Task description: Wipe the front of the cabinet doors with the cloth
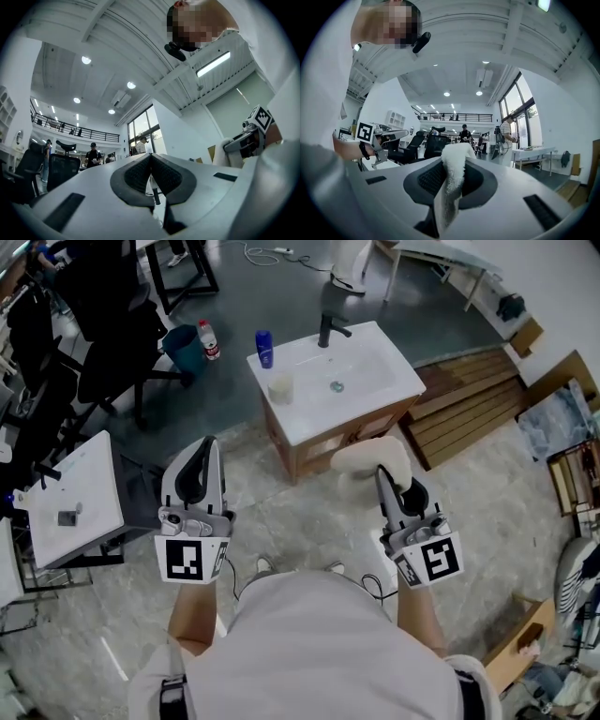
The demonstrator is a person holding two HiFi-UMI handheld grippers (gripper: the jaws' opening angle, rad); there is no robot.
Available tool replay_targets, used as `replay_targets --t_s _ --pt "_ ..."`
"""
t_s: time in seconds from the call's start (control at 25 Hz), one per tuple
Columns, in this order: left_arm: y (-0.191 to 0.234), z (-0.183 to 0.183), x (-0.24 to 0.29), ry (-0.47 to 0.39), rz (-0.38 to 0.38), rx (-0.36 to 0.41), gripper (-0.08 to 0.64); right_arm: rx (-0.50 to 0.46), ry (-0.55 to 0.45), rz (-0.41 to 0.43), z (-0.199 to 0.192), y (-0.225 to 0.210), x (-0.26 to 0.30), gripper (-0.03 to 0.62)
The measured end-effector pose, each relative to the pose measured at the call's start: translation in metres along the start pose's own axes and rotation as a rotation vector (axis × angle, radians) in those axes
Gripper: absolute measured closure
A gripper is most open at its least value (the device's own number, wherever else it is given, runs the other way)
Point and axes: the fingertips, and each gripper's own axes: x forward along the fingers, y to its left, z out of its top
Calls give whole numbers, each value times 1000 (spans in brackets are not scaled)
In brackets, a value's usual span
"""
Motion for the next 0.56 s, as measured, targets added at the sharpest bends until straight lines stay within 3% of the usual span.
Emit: replay_targets --t_s 0.56 --pt "-15 -14 9 28 -48 -15 541 17 17 -32 -14 -10 -3 517"
